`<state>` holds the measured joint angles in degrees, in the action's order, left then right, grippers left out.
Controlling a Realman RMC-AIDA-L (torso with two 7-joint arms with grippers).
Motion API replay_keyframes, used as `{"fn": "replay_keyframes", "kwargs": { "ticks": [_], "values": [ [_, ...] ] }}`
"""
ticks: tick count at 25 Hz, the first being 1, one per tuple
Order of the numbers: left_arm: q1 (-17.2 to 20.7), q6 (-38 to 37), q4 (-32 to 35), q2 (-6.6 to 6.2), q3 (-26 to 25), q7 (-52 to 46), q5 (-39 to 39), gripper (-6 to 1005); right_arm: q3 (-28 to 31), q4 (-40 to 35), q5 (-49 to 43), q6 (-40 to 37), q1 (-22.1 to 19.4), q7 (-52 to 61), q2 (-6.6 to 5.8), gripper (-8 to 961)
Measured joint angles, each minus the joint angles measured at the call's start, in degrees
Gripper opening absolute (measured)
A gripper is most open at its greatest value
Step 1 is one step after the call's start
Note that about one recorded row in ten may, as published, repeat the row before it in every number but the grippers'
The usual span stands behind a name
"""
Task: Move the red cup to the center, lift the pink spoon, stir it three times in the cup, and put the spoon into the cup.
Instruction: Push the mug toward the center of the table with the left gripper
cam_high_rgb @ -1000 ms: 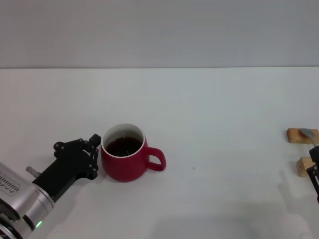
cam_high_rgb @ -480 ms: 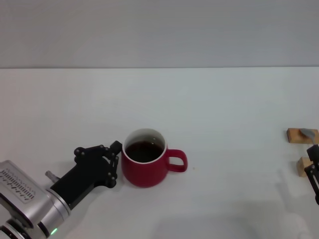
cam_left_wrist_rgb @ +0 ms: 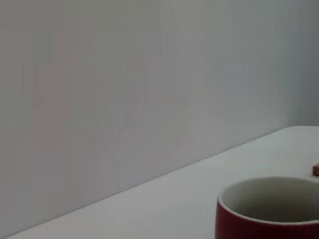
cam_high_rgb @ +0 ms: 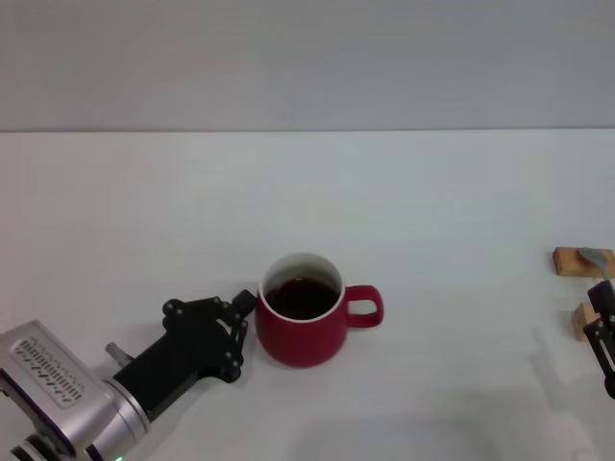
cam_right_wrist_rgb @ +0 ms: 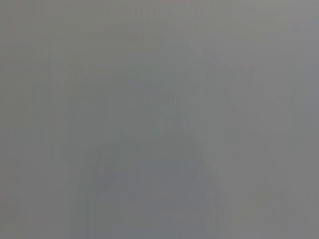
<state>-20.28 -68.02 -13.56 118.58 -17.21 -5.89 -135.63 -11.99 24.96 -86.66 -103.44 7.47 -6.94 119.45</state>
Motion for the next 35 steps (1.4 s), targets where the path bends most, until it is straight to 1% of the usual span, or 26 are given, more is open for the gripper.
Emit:
{"fn": "replay_keyframes", "kwargs": {
  "ticks": [6,11,13,14,17,18,19,20,21,22,23,25,28,31,35],
  "values": [
    [-0.1,-0.2,-0.6,0.07,1.6,0.0,0.0,-2,-0.6,-0.1,0.0,0.0,-0.1,0.0,0.0,710],
    [0.7,-0.9,-0.6,0.02,1.2,0.5,0.2,-2,-0.7,-0.2,0.1,-0.4,-0.6,0.0,0.0,710],
    [2.4,-2.1,-0.4,-0.09,-1.2,1.3,0.4,-2,-0.4,-0.1,0.4,-0.6,-1.3,0.0,0.0,711],
    [2.4,-2.1,-0.4,-0.09,-1.2,1.3,0.4,-2,-0.2,0.0,0.5,-0.7,-1.8,0.0,0.0,711],
    [5.9,-5.4,0.4,-0.45,-6.6,1.6,0.5,-2,0.4,0.0,0.7,-1.1,-3.4,0.0,0.04,711],
    [5.9,-5.4,0.4,-0.45,-6.6,1.6,0.5,-2,0.7,0.0,0.7,-1.2,-3.9,0.0,0.06,711],
    [7.1,-6.5,0.8,-0.48,-8.5,1.7,0.5,-2,1.0,0.2,0.7,-1.2,-4.5,0.0,0.06,711],
    [9.8,-8.6,1.9,-0.47,-12.9,1.7,0.6,-2,1.3,0.3,0.8,-1.4,-5.2,0.0,0.04,710],
    [9.8,-8.6,1.9,-0.47,-12.9,1.7,0.6,-2,1.5,0.4,0.8,-1.5,-5.9,0.0,0.03,710],
    [11.0,-9.0,2.3,-0.47,-14.7,1.7,0.6,-2,1.7,0.5,0.8,-1.7,-6.7,0.4,0.0,709],
    [11.0,-9.0,2.3,-0.47,-14.7,1.7,0.6,-2,2.0,0.6,0.9,-2.0,-7.7,0.9,-0.01,709],
    [12.9,-9.8,4.4,-0.53,-18.9,1.5,0.6,-2,2.2,0.6,1.5,-2.1,-9.0,2.3,-0.01,710],
    [13.1,-10.0,6.3,-0.55,-20.0,0.9,0.6,-2,1.9,0.6,3.9,-2.0,-10.6,5.0,-0.03,711],
    [13.1,-10.0,6.9,-0.55,-20.2,0.8,0.5,-2,1.7,-0.2,6.7,-1.1,-12.0,9.5,-0.13,710],
    [12.9,-9.6,7.0,-0.55,-20.2,0.8,0.5,-2,1.7,-2.2,9.1,1.5,-12.2,13.8,-0.15,709]
  ]
}}
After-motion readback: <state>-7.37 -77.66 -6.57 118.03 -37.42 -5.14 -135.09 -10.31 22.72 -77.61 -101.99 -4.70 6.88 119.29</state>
